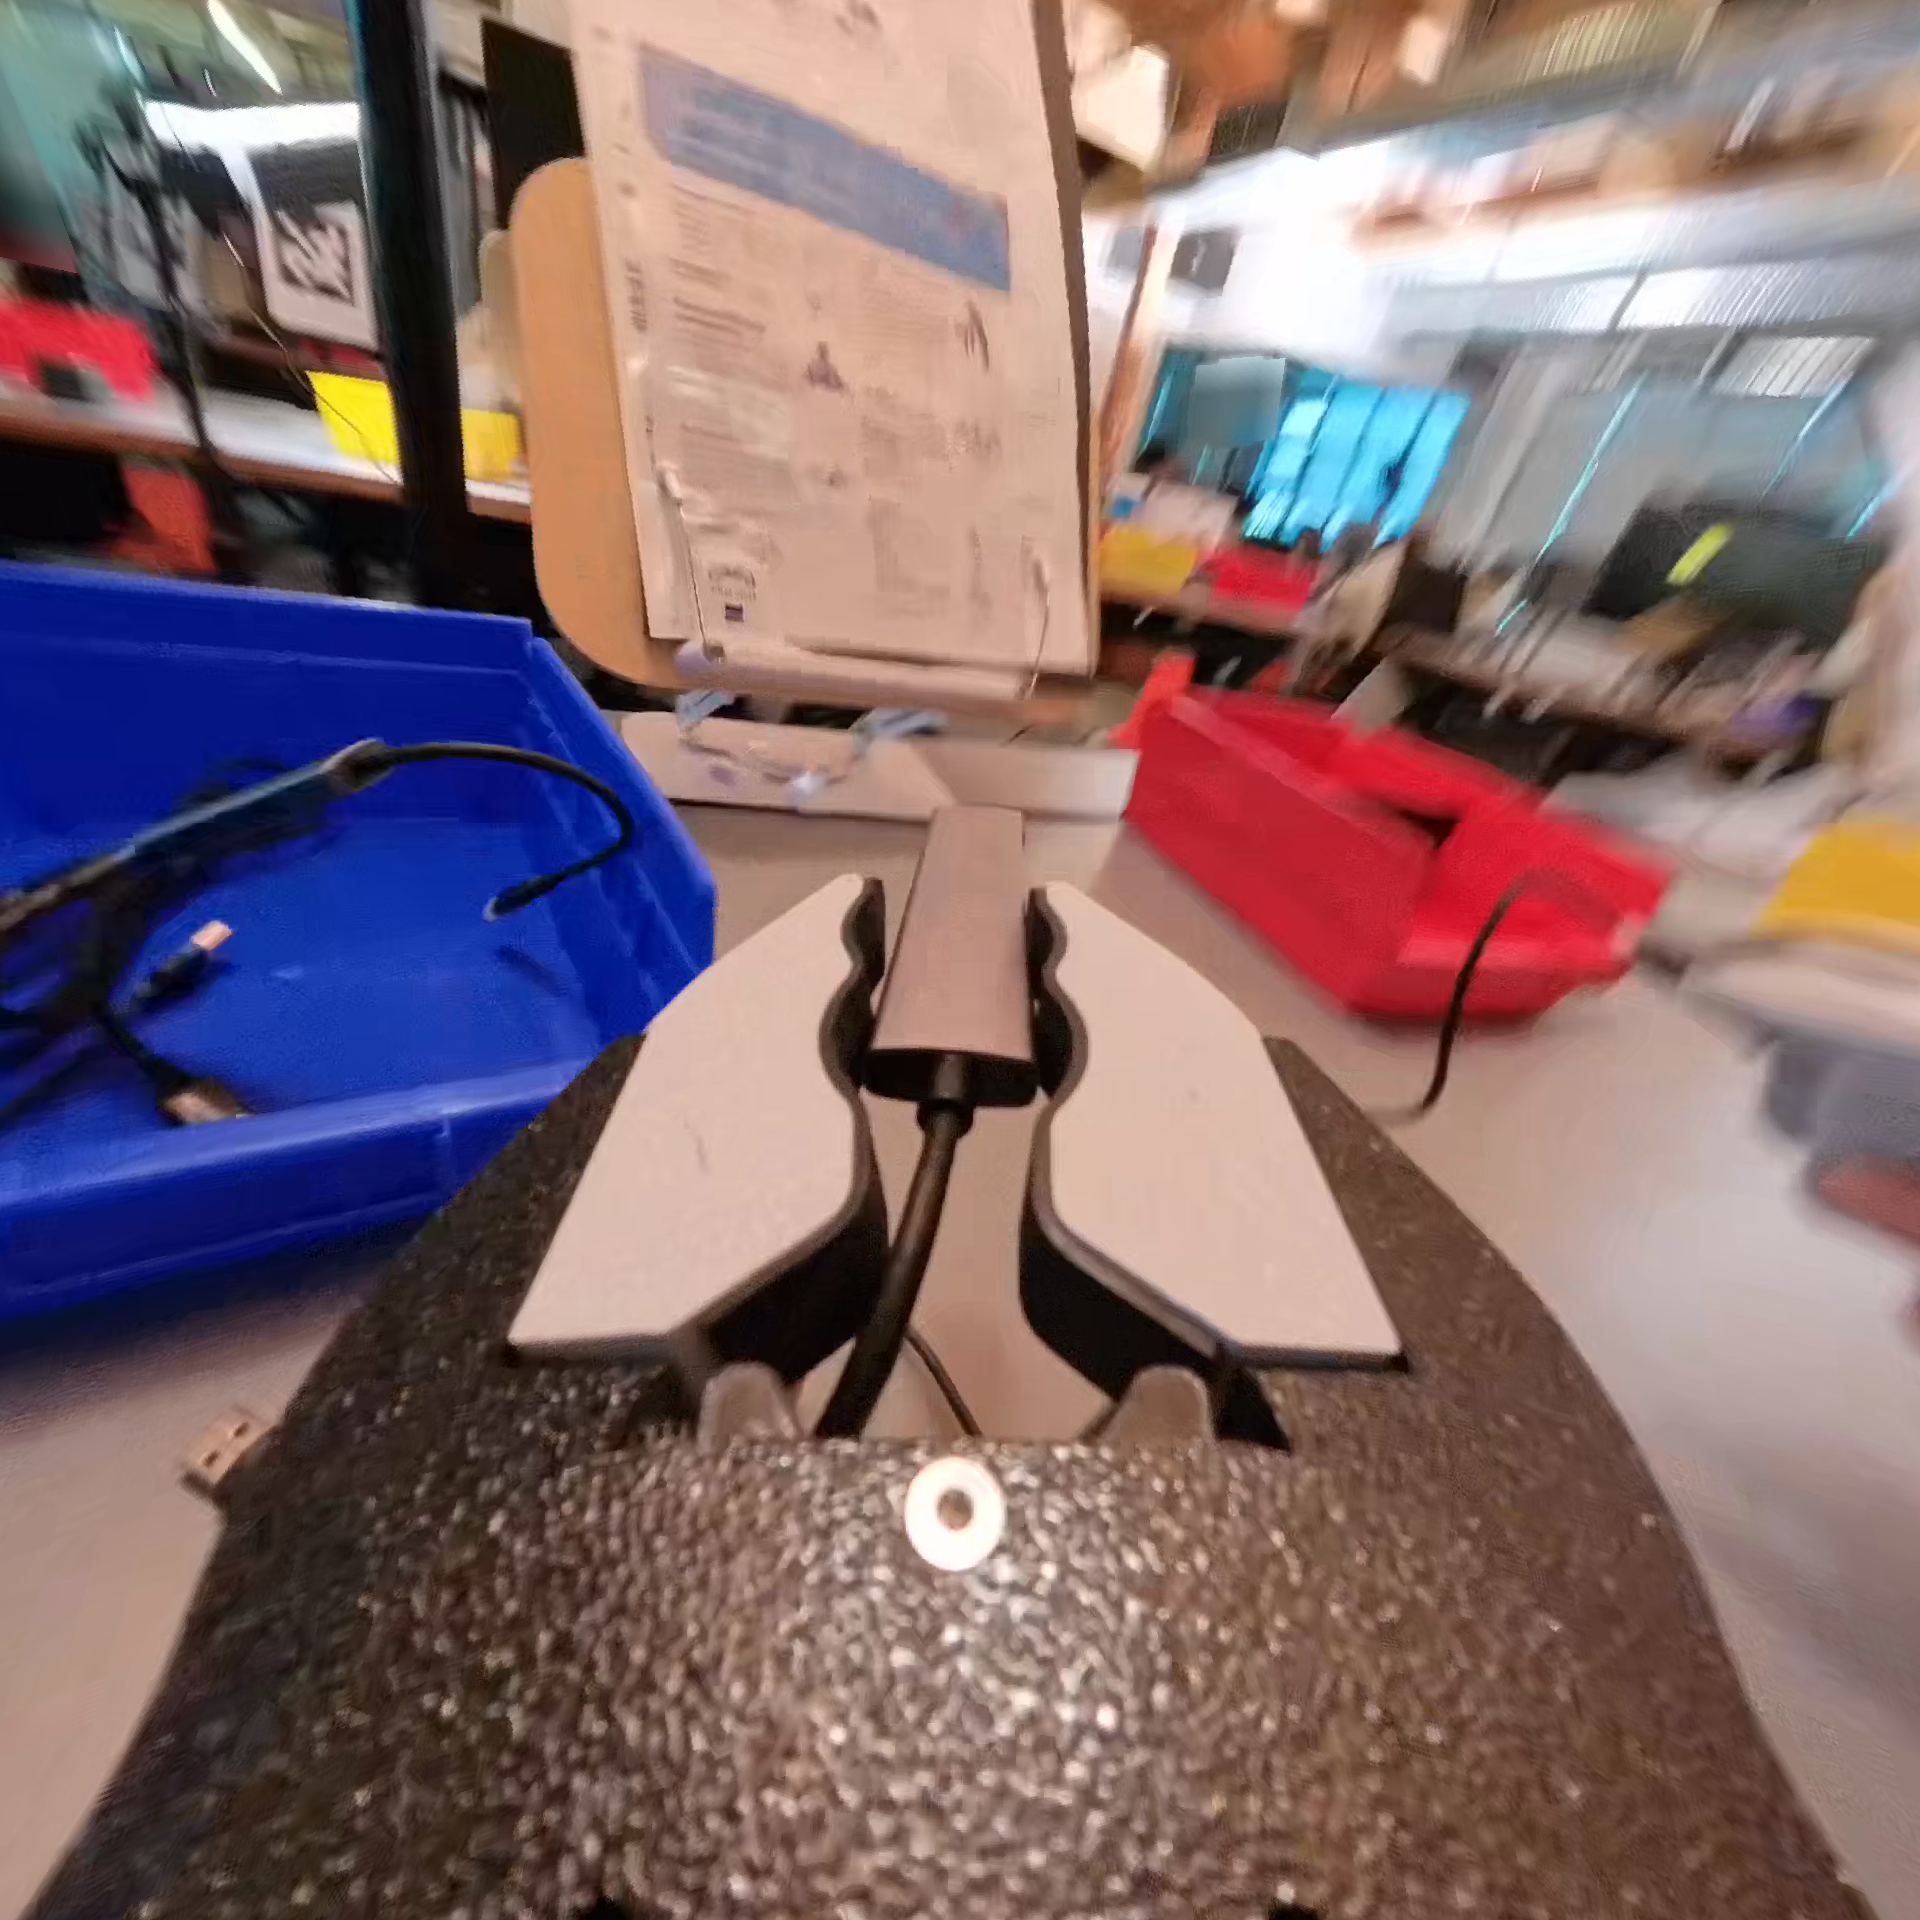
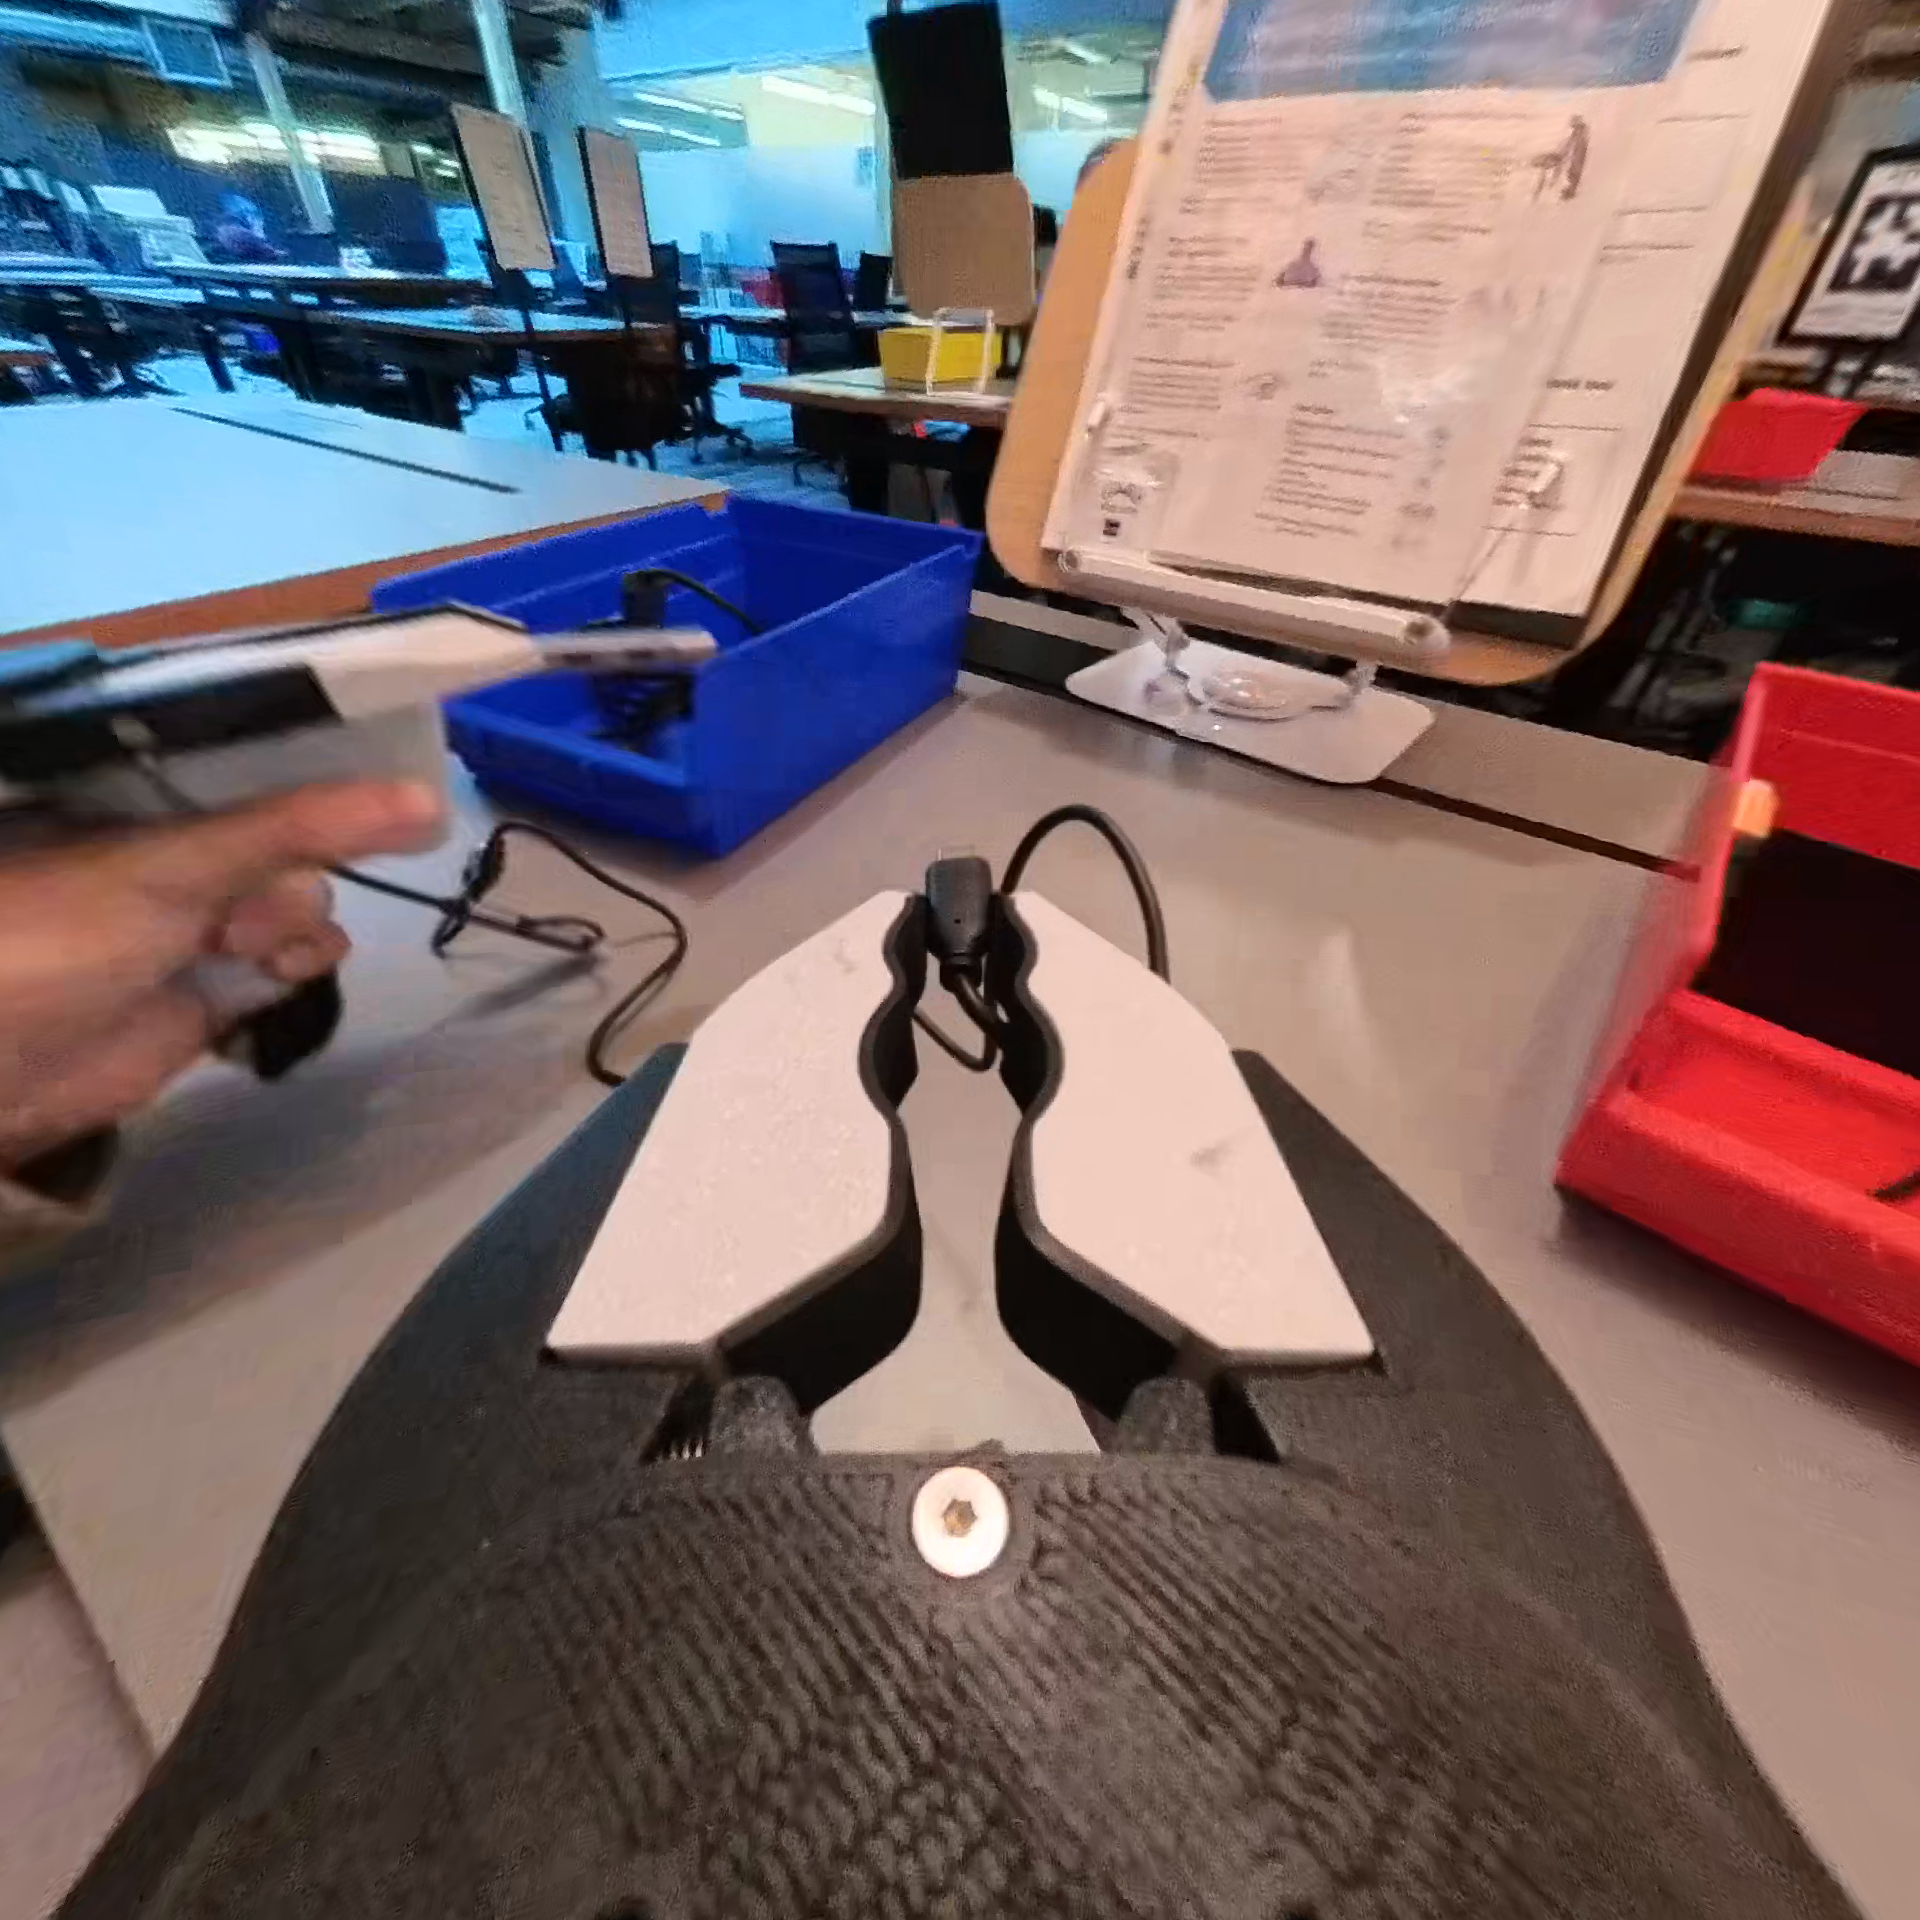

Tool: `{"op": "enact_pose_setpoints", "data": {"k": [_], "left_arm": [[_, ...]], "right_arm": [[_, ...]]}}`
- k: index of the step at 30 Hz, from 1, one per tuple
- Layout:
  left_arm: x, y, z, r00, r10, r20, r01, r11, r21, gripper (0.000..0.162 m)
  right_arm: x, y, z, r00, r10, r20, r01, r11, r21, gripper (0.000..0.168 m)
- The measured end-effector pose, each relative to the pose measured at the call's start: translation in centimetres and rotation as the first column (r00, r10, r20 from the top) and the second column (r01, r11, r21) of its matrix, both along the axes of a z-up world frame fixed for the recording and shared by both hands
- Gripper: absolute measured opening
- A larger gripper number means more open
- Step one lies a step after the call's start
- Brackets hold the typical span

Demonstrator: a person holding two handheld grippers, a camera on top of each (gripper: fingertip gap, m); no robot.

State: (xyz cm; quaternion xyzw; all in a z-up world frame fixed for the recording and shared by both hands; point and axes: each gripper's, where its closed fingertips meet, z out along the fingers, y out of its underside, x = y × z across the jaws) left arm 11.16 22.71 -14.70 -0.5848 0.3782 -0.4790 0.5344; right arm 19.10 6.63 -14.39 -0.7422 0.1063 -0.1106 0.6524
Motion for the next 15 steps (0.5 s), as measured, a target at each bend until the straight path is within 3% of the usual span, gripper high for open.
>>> {"op": "enact_pose_setpoints", "data": {"k": [1, 2, 6, 9, 12, 13, 15], "left_arm": [[-0.9, 1.0, 1.1, 0.997, -0.032, 0.065, 0.037, 0.996, -0.080, 0.026], [-1.6, 1.3, 2.5, 0.994, -0.028, 0.110, 0.034, 0.998, -0.059, 0.026], [-1.1, -2.0, 4.3, 0.991, -0.105, 0.080, 0.095, 0.987, 0.127, 0.026], [-0.8, -2.4, 3.9, 0.988, -0.138, 0.063, 0.130, 0.984, 0.121, 0.026], [-0.8, -1.9, 3.6, 0.984, -0.162, 0.069, 0.158, 0.986, 0.060, 0.026], [-0.8, -1.8, 3.6, 0.983, -0.168, 0.069, 0.164, 0.985, 0.050, 0.026], [-0.9, -1.6, 3.5, 0.983, -0.175, 0.064, 0.172, 0.984, 0.040, 0.026]], "right_arm": [[0.2, -0.6, -0.2, 1.000, 0.027, -0.013, -0.027, 1.000, -0.013, 0.013], [0.3, -1.0, 0.0, 0.999, 0.048, -0.002, -0.048, 0.999, 0.003, 0.013], [2.4, -2.5, 1.7, 0.997, -0.002, 0.080, 0.006, 0.999, -0.050, 0.013], [5.8, -6.3, 5.1, 0.965, -0.184, 0.189, 0.193, 0.981, -0.030, 0.013], [8.2, -9.6, 5.9, 0.943, -0.280, 0.179, 0.291, 0.956, -0.040, 0.012], [8.5, -10.2, 5.6, 0.941, -0.279, 0.191, 0.295, 0.954, -0.058, 0.012], [7.0, -9.2, 4.0, 0.981, -0.125, 0.147, 0.145, 0.981, -0.132, 0.012]]}}
